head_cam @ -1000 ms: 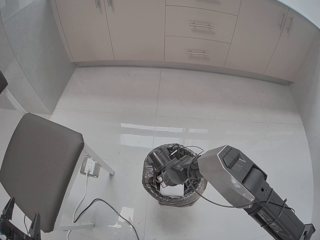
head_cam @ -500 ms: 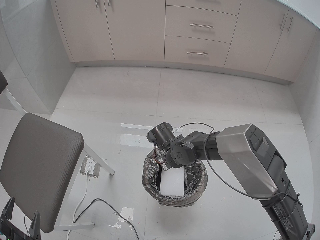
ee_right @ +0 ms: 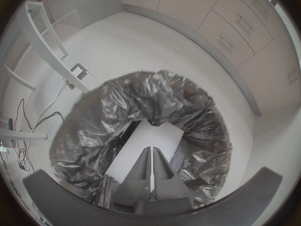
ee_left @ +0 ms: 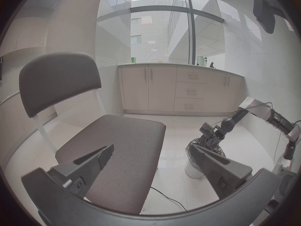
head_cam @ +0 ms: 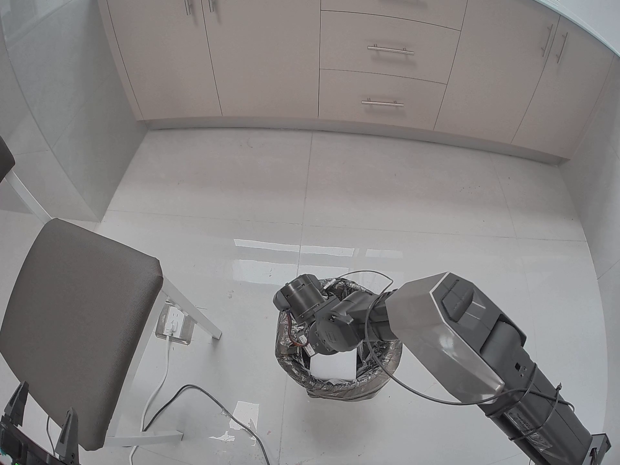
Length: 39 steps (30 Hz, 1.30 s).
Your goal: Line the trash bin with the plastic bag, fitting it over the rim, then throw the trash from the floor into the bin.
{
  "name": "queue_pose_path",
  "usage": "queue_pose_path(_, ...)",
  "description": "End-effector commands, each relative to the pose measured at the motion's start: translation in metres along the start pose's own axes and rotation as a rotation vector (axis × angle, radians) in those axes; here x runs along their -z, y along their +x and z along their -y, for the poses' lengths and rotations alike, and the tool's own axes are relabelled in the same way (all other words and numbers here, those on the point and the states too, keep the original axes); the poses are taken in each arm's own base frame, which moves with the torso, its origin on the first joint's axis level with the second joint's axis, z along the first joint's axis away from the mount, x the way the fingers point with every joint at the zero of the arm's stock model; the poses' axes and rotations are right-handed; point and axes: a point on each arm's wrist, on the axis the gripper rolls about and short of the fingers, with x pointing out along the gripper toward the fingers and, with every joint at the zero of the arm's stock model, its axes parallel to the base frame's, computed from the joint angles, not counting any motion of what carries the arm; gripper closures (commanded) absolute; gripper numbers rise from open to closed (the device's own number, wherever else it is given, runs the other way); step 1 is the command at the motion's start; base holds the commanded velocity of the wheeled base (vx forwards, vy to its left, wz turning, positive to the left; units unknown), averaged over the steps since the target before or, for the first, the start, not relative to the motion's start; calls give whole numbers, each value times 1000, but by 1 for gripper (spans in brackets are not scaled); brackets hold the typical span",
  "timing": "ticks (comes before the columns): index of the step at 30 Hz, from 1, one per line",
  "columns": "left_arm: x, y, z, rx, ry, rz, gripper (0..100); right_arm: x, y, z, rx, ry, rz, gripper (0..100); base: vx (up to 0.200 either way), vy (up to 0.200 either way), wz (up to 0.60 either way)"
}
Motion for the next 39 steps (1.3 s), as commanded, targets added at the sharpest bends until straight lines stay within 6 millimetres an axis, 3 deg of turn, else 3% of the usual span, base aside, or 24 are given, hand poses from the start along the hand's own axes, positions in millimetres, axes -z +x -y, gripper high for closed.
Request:
queue_pose_path(1, 5, 0, 0, 1, 1, -3, 0, 36, 43, -9, 19, -34, -82, 100, 0, 0, 0)
queue_pose_path(7, 5, 0, 0, 1, 1, -1, 0, 49, 61, -7, 24, -28, -108, 100, 0, 0, 0)
queue_pose_path(16, 5, 0, 0, 1, 1, -1, 0, 41, 55, -4, 28, -32, -82, 100, 0, 0, 0)
queue_pose_path(18, 5, 0, 0, 2, 1, -3, 0, 39, 54, -4, 26, -37, -77, 100, 0, 0, 0)
queue_pose_path(21, 5, 0, 0, 1, 1, -1, 0, 13, 27, 4, 23, -32, -18, 100, 0, 0, 0)
queue_pose_path(22, 5, 0, 0, 1, 1, -1, 0, 13, 27, 4, 23, -32, -18, 100, 0, 0, 0)
queue_pose_path(23, 5, 0, 0, 1, 1, -1, 0, -8, 1, 14, 31, -43, 22, 100, 0, 0, 0)
queue_pose_path(24, 5, 0, 0, 1, 1, -1, 0, -9, 0, 15, 31, -43, 25, 100, 0, 0, 0)
queue_pose_path(25, 5, 0, 0, 1, 1, -1, 0, -22, -19, 25, 32, -52, 40, 100, 0, 0, 0)
queue_pose_path(26, 5, 0, 0, 1, 1, -1, 0, -22, -19, 25, 32, -52, 40, 100, 0, 0, 0)
queue_pose_path(27, 5, 0, 0, 1, 1, -1, 0, -34, -45, 39, 34, -66, 34, 100, 0, 0, 0)
queue_pose_path(29, 5, 0, 0, 1, 1, -1, 0, -41, -65, 51, 34, -75, 20, 100, 0, 0, 0)
queue_pose_path(32, 5, 0, 0, 1, 1, -1, 0, -51, -113, 79, 57, -104, -24, 100, 0, 0, 0)
queue_pose_path(33, 5, 0, 0, 1, 1, -1, 0, -52, -117, 82, 63, -105, -27, 100, 0, 0, 0)
queue_pose_path(34, 5, 0, 0, 1, 1, -3, 0, -57, -144, 96, 97, -107, -26, 100, 0, 0, 0)
queue_pose_path(36, 5, 0, 0, 1, 1, -1, 0, -59, -156, 103, 113, -105, -20, 100, 0, 0, 0)
queue_pose_path(37, 5, 0, 0, 1, 1, -1, 0, -64, -195, 118, 166, -99, 16, 100, 0, 0, 0)
queue_pose_path(38, 5, 0, 0, 1, 1, -3, 0, -65, -207, 122, 185, -97, 30, 100, 0, 0, 0)
queue_pose_path(39, 5, 0, 0, 2, 1, -1, 0, -65, -239, 134, 238, -99, 54, 100, 0, 0, 0)
